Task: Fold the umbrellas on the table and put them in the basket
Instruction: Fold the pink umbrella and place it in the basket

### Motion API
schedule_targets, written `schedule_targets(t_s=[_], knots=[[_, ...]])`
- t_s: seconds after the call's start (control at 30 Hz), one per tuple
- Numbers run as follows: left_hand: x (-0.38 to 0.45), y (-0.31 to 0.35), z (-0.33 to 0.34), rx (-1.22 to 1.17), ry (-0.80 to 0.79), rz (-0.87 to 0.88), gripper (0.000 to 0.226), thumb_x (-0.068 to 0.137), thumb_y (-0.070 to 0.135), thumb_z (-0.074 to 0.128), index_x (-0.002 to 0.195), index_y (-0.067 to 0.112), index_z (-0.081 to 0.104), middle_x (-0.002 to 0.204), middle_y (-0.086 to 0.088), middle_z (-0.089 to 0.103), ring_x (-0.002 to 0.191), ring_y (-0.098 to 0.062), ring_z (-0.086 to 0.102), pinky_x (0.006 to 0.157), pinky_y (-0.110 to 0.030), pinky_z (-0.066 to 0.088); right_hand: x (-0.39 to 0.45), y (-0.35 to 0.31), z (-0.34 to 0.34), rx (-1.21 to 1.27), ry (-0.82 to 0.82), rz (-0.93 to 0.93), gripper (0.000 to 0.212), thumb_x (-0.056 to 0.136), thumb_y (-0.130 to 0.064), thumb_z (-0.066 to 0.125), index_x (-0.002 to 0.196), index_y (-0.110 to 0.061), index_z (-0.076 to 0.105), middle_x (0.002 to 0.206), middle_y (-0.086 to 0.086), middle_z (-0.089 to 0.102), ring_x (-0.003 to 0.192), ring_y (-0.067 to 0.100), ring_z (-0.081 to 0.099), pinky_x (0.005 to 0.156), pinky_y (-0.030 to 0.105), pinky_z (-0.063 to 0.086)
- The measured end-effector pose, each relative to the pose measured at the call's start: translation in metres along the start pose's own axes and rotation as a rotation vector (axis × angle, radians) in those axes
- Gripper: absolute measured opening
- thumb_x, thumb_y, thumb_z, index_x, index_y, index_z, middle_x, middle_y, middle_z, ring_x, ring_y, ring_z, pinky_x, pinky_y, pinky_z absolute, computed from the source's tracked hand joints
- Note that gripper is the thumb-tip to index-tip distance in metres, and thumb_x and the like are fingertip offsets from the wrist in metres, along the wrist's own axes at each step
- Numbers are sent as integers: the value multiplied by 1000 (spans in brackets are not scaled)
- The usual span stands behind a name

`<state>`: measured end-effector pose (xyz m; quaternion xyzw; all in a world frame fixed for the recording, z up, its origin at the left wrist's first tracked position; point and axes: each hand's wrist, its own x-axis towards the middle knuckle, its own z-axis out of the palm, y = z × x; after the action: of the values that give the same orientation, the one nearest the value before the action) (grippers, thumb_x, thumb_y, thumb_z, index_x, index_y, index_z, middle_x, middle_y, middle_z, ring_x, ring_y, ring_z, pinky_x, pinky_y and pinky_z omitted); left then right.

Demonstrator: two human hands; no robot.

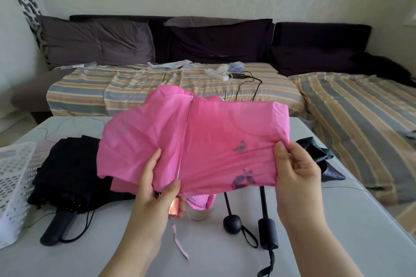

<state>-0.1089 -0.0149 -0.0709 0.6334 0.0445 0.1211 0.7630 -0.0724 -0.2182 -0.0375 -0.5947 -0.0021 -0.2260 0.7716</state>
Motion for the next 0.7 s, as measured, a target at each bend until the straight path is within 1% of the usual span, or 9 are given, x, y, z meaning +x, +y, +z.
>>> schedule_targets(t_s=[0.07, 0.17, 0.27, 0.33, 0.4, 0.5, 0.53, 0.63, 0.7], knots=[[-1, 3, 1, 25, -27, -8, 68, 91, -1, 54, 121, 60, 47, 60, 2, 61, 49, -22, 52, 49, -33, 47, 0, 0, 1, 201, -78, 137, 16, 93, -24, 56, 85, -13, 65, 71, -7, 67, 68, 8, 61, 61, 19, 53], [-4, 3, 1, 47, -57, -29, 73, 92, 4, 55, 121, 70, 40, 59, -5, 59, 51, -24, 54, 57, -39, 44, -3, -4, 5, 424, -280, 474, 44, 84, -41, 58, 111, -7, 62, 103, 15, 72, 93, 29, 69, 78, 39, 59], [-3, 3, 3, 59, -44, -20, 76, 92, 2, 55, 121, 71, 39, 65, -4, 63, 51, -23, 54, 53, -37, 47, -12, 4, 13, 362, -296, 645, 20, 85, -8, 56, 103, 0, 61, 82, 19, 70, 68, 27, 69, 61, 37, 60], [-2, 3, 3, 39, -14, -1, 74, 91, 1, 55, 121, 67, 42, 89, 2, 68, 56, -19, 58, 49, -30, 51, -15, 9, 16, 258, -236, 668, 10, 89, 7, 51, 96, 4, 59, 68, 17, 66, 56, 25, 65, 59, 37, 60], [1, 1, 0, 16, 16, 16, 71, 91, 3, 56, 121, 66, 44, 116, 0, 61, 65, -19, 61, 51, -28, 52, -13, 8, 16, 164, -239, 661, 11, 95, 4, 48, 96, 5, 59, 69, 17, 69, 59, 25, 69, 65, 37, 61], [3, 1, -4, -8, 40, 36, 70, 90, 4, 57, 121, 66, 46, 132, -2, 54, 83, -25, 66, 64, -30, 53, -7, -4, 10, 95, -216, 519, 20, 99, -2, 43, 92, 4, 60, 70, 17, 71, 61, 22, 71, 60, 28, 60], [3, 1, -4, -9, 33, 50, 70, 90, 2, 56, 123, 63, 45, 126, 7, 59, 84, -16, 67, 64, -26, 53, -6, -7, 10, 65, -210, 452, 21, 98, -3, 44, 90, 4, 61, 71, 18, 72, 62, 23, 71, 59, 27, 59], [0, 0, 0, 30, -18, 49, 69, 93, 1, 53, 128, 58, 39, 72, 35, 64, 61, 10, 62, 57, -23, 49, -10, -14, 11, -12, -177, 262, 21, 96, -5, 48, 81, 2, 62, 60, 11, 69, 54, 20, 69, 51, 23, 56], [-2, 0, 4, 17, -23, 45, 69, 92, 1, 53, 126, 60, 42, 86, 35, 65, 72, 6, 66, 59, -24, 52, -13, -15, 12, -82, -127, 141, 22, 95, -5, 50, 77, -2, 62, 53, 5, 67, 47, 14, 66, 47, 20, 53]])
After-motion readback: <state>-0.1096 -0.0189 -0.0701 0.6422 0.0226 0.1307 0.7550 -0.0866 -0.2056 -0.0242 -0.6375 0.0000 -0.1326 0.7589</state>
